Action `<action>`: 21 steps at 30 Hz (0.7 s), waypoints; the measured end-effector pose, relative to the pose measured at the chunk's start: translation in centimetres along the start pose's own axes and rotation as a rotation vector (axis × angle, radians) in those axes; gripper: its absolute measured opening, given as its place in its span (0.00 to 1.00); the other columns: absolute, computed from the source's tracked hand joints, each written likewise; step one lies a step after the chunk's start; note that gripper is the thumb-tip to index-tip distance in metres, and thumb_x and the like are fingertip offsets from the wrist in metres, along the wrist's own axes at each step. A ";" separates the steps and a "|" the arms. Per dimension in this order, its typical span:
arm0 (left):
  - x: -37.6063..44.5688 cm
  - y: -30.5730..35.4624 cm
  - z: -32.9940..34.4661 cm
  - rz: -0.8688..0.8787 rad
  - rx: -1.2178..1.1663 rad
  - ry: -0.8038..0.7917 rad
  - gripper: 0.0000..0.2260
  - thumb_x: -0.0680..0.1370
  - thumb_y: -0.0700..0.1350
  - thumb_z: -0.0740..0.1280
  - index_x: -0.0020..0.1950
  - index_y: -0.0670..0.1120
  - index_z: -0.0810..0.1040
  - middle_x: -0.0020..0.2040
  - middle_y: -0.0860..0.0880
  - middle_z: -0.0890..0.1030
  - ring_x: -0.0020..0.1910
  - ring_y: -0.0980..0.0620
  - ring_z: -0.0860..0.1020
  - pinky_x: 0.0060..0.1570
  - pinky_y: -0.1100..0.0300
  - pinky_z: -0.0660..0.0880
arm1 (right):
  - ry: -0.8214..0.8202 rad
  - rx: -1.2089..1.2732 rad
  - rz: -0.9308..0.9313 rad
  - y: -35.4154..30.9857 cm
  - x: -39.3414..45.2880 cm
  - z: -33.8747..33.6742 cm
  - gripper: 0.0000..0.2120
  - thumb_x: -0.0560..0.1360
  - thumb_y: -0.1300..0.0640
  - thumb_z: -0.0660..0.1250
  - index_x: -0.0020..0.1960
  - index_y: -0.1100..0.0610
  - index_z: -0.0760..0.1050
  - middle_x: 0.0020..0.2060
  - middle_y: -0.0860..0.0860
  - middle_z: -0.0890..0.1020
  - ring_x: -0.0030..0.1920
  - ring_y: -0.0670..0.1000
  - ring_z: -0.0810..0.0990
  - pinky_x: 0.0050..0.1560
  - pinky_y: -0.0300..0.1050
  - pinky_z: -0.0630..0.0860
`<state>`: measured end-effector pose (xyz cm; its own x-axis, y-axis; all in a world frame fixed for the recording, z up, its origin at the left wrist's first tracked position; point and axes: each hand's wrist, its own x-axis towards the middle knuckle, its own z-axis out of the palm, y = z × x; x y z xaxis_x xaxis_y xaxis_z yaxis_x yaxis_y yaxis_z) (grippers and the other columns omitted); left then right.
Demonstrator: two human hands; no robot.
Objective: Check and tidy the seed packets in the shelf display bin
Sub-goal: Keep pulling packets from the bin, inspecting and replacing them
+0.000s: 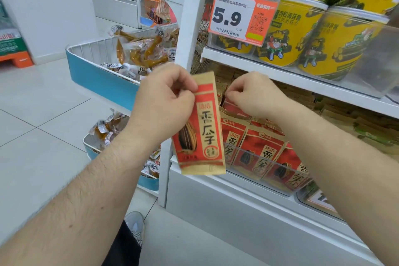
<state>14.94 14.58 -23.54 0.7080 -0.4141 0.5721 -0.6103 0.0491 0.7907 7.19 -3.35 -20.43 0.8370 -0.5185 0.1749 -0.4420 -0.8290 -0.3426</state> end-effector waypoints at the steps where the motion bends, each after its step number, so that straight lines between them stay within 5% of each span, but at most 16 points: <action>1: -0.2 -0.3 0.3 -0.065 0.021 -0.087 0.13 0.71 0.35 0.62 0.35 0.53 0.74 0.42 0.50 0.79 0.41 0.50 0.80 0.38 0.54 0.77 | 0.085 0.164 0.009 -0.4 -1.5 -0.1 0.09 0.78 0.56 0.64 0.44 0.52 0.82 0.41 0.46 0.84 0.34 0.40 0.79 0.30 0.34 0.70; 4: -0.8 -1.2 1.4 -0.153 0.024 -0.296 0.18 0.74 0.32 0.61 0.34 0.54 0.74 0.45 0.48 0.80 0.42 0.49 0.81 0.36 0.53 0.78 | 0.234 0.598 0.080 -1.1 -6.0 0.3 0.08 0.77 0.56 0.66 0.43 0.52 0.82 0.33 0.48 0.84 0.29 0.38 0.78 0.30 0.32 0.71; 7: -1.8 -1.2 2.7 -0.137 -0.001 -0.421 0.19 0.75 0.31 0.61 0.35 0.56 0.73 0.42 0.51 0.78 0.41 0.51 0.79 0.34 0.59 0.77 | 0.182 0.663 0.146 -0.5 -8.8 2.3 0.05 0.74 0.51 0.70 0.43 0.51 0.82 0.34 0.45 0.84 0.36 0.44 0.82 0.36 0.41 0.75; 11: -3.0 -0.6 4.1 -0.189 -0.094 -0.487 0.16 0.76 0.32 0.65 0.42 0.54 0.70 0.45 0.54 0.78 0.42 0.56 0.80 0.35 0.62 0.78 | 0.110 0.766 0.231 1.3 -10.4 4.2 0.08 0.75 0.56 0.71 0.37 0.55 0.81 0.34 0.53 0.85 0.38 0.57 0.85 0.37 0.52 0.80; 16: -3.9 -1.0 4.4 -0.520 -0.396 -0.485 0.08 0.74 0.36 0.71 0.49 0.48 0.78 0.47 0.47 0.84 0.44 0.50 0.84 0.38 0.58 0.81 | 0.146 0.954 0.241 2.4 -12.2 3.8 0.15 0.78 0.58 0.67 0.34 0.64 0.76 0.25 0.52 0.78 0.23 0.46 0.72 0.25 0.39 0.69; 21: -4.5 -1.0 4.5 -0.585 -0.503 -0.568 0.10 0.67 0.43 0.70 0.47 0.42 0.82 0.43 0.43 0.86 0.39 0.48 0.84 0.37 0.56 0.82 | 0.136 1.100 0.324 3.1 -12.9 3.4 0.17 0.79 0.57 0.64 0.33 0.58 0.78 0.23 0.53 0.77 0.19 0.48 0.67 0.21 0.38 0.63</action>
<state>10.74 12.30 -27.91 0.4936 -0.8692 -0.0297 0.1036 0.0248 0.9943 -3.84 1.45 -26.93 0.6646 -0.7472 0.0068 -0.0537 -0.0568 -0.9969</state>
